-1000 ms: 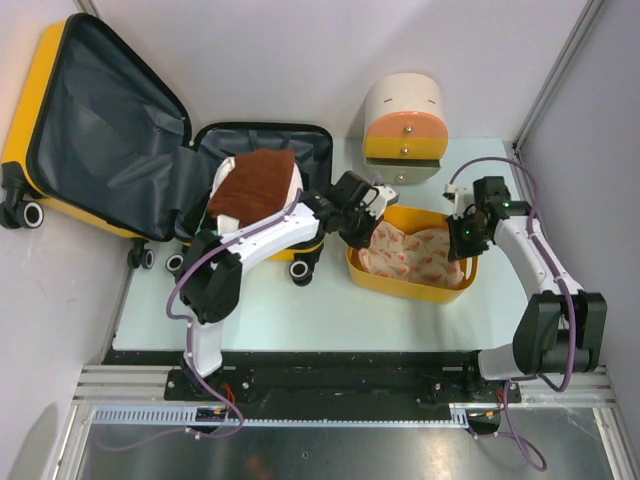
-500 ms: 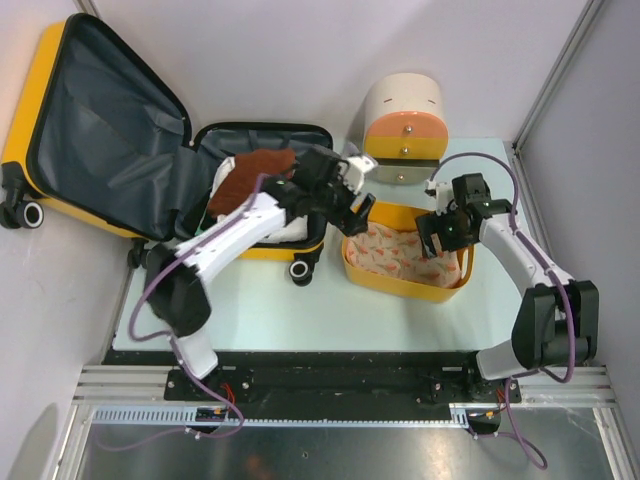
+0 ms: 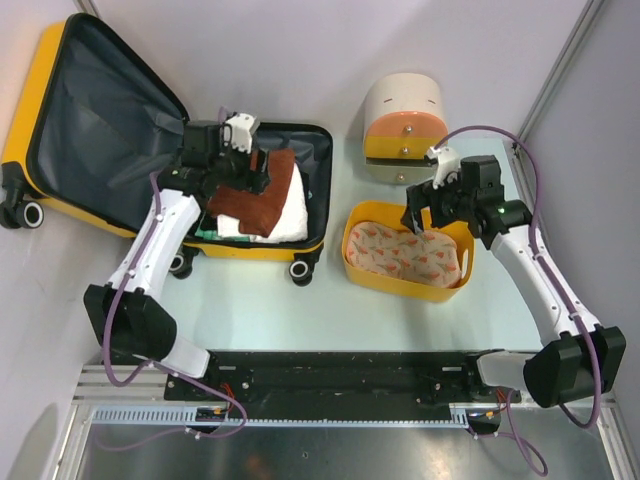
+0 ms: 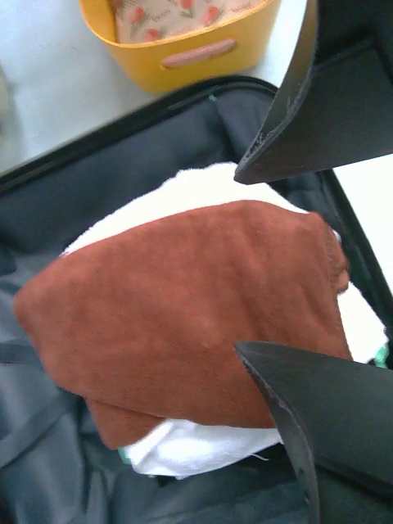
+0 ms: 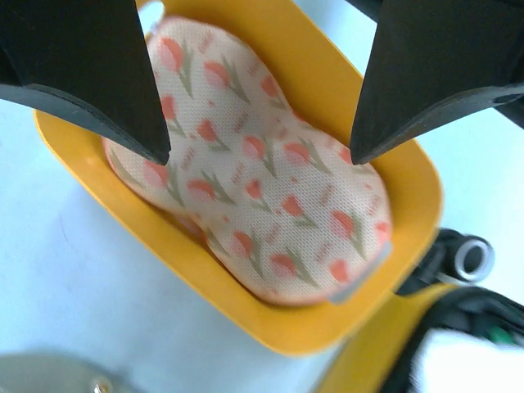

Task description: Open, take out, and arrange the luggage

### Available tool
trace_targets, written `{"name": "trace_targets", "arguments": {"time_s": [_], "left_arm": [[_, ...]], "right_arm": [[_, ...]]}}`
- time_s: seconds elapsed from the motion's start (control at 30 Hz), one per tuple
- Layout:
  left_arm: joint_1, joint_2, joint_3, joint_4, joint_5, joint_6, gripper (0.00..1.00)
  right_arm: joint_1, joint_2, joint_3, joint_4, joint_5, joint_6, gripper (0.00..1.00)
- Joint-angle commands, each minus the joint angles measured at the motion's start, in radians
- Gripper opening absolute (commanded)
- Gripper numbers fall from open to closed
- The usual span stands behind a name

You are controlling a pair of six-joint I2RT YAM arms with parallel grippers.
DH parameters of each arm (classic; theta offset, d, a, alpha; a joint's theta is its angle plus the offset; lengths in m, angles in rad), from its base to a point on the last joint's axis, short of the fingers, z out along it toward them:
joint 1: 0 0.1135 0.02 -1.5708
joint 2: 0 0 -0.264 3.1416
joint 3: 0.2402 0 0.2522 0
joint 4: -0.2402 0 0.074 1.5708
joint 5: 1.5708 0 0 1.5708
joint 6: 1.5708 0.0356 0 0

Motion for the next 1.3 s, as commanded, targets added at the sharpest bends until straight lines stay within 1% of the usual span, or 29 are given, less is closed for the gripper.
{"name": "trace_targets", "arguments": {"time_s": [0.0,0.03,0.07,0.1,0.13,0.17,0.2,0.23,0.27,0.33,0.37,0.43,0.47,0.67,0.73,0.83,0.93,1.03,1.13,1.17,1.27], "left_arm": [[0.104,-0.055,-0.038,-0.095,0.208,0.132,0.80],[0.115,-0.070,-0.058,-0.123,0.253,0.184,0.79],[0.120,-0.086,-0.070,-0.146,0.278,0.278,0.79],[0.124,-0.107,-0.082,-0.188,0.313,0.327,0.79],[0.123,-0.141,-0.114,-0.200,0.315,0.369,0.79],[0.121,-0.159,-0.131,-0.204,0.307,0.431,0.79],[0.121,-0.173,-0.147,-0.206,0.309,0.462,0.79],[0.120,-0.185,-0.171,-0.207,0.304,0.494,0.79],[0.120,-0.184,-0.180,-0.210,0.302,0.575,0.79],[0.115,-0.170,-0.193,-0.235,0.290,0.671,0.79],[0.106,-0.153,-0.196,-0.235,0.278,0.743,0.78],[0.089,-0.143,-0.211,-0.236,0.237,0.815,0.78],[0.072,-0.135,-0.219,-0.235,0.221,0.875,0.78],[0.054,-0.069,-0.226,-0.220,0.177,0.987,0.80],[0.049,-0.048,-0.225,-0.210,0.171,0.999,0.80],[0.032,-0.014,-0.237,-0.187,0.132,1.028,0.78],[0.017,-0.005,-0.277,-0.129,0.076,1.038,0.74],[0.009,-0.009,-0.309,-0.066,0.040,1.036,0.68],[0.008,-0.015,-0.308,-0.040,0.037,1.019,0.49],[0.009,-0.017,-0.302,-0.039,0.040,1.010,0.36],[0.009,-0.043,-0.277,-0.039,0.058,0.973,0.24]], "right_arm": [[0.046,0.038,0.069,0.193,-0.151,0.133,0.95],[0.059,0.058,0.077,0.213,-0.165,0.189,0.95],[0.073,0.075,0.082,0.234,-0.182,0.213,0.92],[0.110,0.113,0.086,0.277,-0.204,0.240,0.91],[0.130,0.131,0.091,0.303,-0.215,0.277,0.90],[0.147,0.150,0.092,0.351,-0.220,0.302,0.89],[0.187,0.170,0.094,0.371,-0.223,0.319,0.89],[0.201,0.203,0.102,0.389,-0.238,0.331,0.89],[0.216,0.222,0.105,0.415,-0.255,0.339,0.89],[0.240,0.256,0.111,0.428,-0.258,0.334,0.88],[0.241,0.263,0.120,0.429,-0.258,0.340,0.88],[0.238,0.279,0.129,0.423,-0.260,0.337,0.88],[0.236,0.280,0.132,0.417,-0.255,0.331,0.88],[0.227,0.280,0.132,0.405,-0.249,0.328,0.88],[0.228,0.279,0.132,0.406,-0.249,0.328,0.88],[0.227,0.279,0.134,0.405,-0.245,0.325,0.88],[0.221,0.279,0.137,0.396,-0.240,0.322,0.88],[0.216,0.274,0.137,0.386,-0.234,0.314,0.88],[0.212,0.274,0.139,0.380,-0.232,0.313,0.88],[0.211,0.274,0.139,0.380,-0.234,0.313,0.88],[0.208,0.273,0.139,0.380,-0.234,0.310,0.88]]}}
